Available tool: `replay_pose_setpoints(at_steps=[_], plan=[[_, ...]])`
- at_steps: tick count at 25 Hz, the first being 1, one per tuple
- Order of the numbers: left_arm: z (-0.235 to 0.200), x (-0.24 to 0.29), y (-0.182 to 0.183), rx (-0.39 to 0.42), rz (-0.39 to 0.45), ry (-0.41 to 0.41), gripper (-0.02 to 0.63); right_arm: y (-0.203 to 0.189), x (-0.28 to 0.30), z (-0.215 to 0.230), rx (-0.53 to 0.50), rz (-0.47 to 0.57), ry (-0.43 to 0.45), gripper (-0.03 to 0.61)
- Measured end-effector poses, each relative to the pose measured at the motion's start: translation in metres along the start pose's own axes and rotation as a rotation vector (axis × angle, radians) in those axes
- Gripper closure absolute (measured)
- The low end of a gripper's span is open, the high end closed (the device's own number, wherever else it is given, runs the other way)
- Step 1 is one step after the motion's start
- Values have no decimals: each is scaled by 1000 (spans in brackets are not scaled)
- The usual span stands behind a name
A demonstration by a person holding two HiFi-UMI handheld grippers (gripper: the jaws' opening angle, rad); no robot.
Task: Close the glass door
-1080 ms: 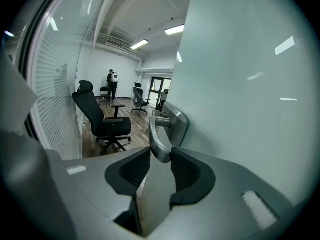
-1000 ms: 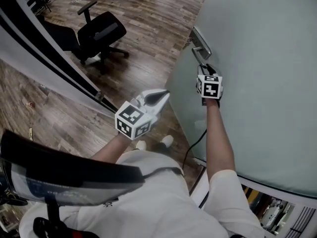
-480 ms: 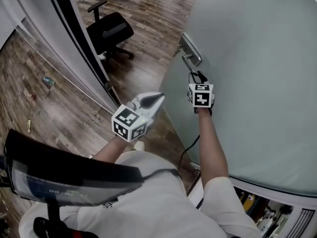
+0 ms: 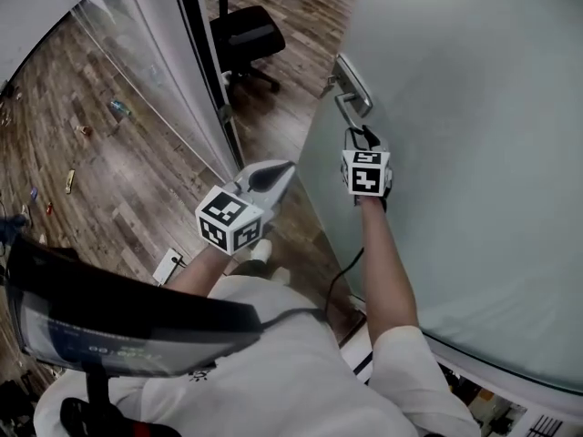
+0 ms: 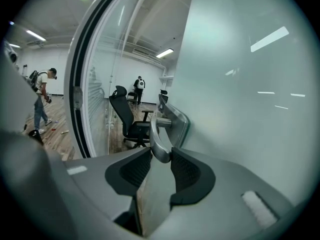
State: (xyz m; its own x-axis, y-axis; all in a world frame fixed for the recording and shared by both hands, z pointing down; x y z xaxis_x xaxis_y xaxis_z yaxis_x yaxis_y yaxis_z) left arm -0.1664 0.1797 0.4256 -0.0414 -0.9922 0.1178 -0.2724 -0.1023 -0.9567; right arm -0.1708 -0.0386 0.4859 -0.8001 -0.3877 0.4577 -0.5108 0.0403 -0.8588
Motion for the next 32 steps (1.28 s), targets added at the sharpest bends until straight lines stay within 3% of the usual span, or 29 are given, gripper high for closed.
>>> replay_pose_setpoints(at_steps=[9, 12, 16, 26, 32], plan=[[12, -3, 2, -12, -8, 194, 615, -1, 2, 8, -13, 30, 111, 448], [6, -44, -8, -11, 10, 225, 615, -2, -9, -31, -20, 43, 126, 448], [-5, -103, -16, -10, 49, 230, 615, -4, -32, -91, -41, 45, 134, 448], [-5, -138, -6, -16, 71, 222, 615, -6, -61, -138, -80, 53, 212, 448], [-6, -224, -37, -4, 118, 191, 615, -25, -115, -230, -122, 92, 215, 446]])
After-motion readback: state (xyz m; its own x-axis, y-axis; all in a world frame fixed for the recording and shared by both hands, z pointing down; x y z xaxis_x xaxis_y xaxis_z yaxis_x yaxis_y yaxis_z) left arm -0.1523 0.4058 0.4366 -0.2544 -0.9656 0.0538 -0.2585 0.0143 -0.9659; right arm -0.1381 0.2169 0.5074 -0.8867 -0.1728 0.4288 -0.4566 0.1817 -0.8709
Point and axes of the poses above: the fingertips, and each gripper's own axes: x forward along the fingers, z to its right, y out of its top, the point moved 3 cm from there along -x, backward along the fingers
